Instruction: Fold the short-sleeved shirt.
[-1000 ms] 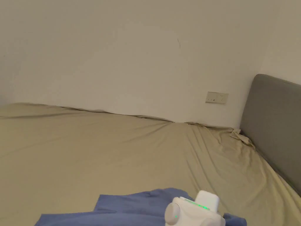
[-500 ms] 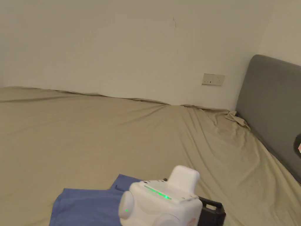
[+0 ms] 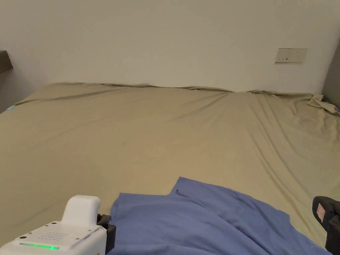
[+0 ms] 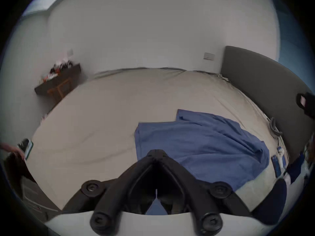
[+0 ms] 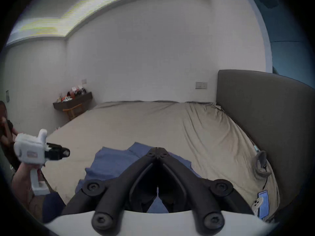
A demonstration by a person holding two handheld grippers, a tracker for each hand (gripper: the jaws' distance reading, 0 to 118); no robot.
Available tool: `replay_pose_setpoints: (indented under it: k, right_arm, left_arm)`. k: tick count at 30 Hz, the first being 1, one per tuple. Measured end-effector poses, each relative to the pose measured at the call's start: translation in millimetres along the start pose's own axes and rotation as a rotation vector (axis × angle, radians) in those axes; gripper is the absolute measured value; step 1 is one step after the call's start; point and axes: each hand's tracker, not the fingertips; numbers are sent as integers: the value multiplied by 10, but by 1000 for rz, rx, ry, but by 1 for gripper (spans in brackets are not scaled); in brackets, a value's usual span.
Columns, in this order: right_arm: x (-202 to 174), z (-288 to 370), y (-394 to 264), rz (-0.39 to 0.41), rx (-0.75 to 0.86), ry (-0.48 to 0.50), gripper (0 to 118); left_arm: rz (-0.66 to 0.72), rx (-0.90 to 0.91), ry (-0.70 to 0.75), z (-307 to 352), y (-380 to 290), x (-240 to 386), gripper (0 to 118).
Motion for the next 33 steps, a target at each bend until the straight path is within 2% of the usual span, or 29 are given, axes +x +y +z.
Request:
replay_pose_setpoints:
  k: [2, 9, 10, 11, 12, 13, 14, 15, 16, 19, 22, 23, 24, 25, 26, 29, 30, 31, 32, 33]
  right_arm:
    - [25, -61, -64, 11, -29, -3, 2]
    - [258, -275, -265, 1, -141, -77, 2]
    - [293, -298, -287, -1, -149, -89, 2]
    - [339, -317, -318, 0, -159, -99, 2]
    - [379, -344, -331, 3, -171, -104, 2]
    - [421, -375, -334, 5, -186, -108, 2]
    - [461, -401, -326, 8, -194, -110, 2]
    - [490, -414, -317, 13, -197, -119, 2]
    - [519, -433, -309, 21, -198, -131, 2]
    - [599, -515, -323, 34, -210, -160, 2]
    - [714, -634, -458, 9, -264, -202, 2]
    - [742, -672, -525, 1, -286, -224, 2]
    - [782, -712, -613, -7, -312, -242, 2]
    - [830, -750, -710, -18, -342, -261, 2]
    - [879, -779, -787, -47, -368, -264, 2]
    - [1052, -887, -1036, -177, -420, -257, 2]
    - [1119, -938, -1123, -219, -432, -258, 10]
    - [1186, -985, -1208, -263, -449, -261, 46]
    - [1260, -1043, -1268, -309, -475, -273, 114]
    - [1333, -1122, -1328, -355, -502, -309, 117]
  left_arm:
    - [35, -7, 4, -390, 6, -56, 0]
    - [22, -106, -30, -1866, 292, -55, 2]
    - [2, -100, 29, -2018, 328, -21, 22]
    - [-17, -69, 62, -2163, 337, -7, 22]
    - [-21, -67, 86, -2311, 345, -5, 38]
    - [-11, -102, 90, -2436, 277, -45, 74]
    - [-19, -144, 93, -2525, 238, -54, 118]
    - [-26, -111, 83, -2530, 197, -3, 118]
    - [-41, -155, 81, -2580, 171, 29, 118]
    - [-67, -370, 71, -2786, -30, -18, 118]
    - [-17, -299, 50, -2809, 13, 31, 108]
    - [-25, -282, 48, -2753, 52, 46, 82]
    - [-31, -267, 3, -2683, 114, 92, 41]
    - [-42, -242, 38, -2451, 184, 186, 0]
    - [-26, -230, -39, -2349, 221, 200, 0]
    - [56, -206, -145, -2101, 402, 203, 0]
    - [91, -185, -181, -1980, 481, 170, 0]
    - [137, -152, -217, -1835, 551, 132, 0]
    - [180, -125, -252, -1694, 614, 85, 0]
    - [195, -85, -268, -1474, 638, 73, 0]
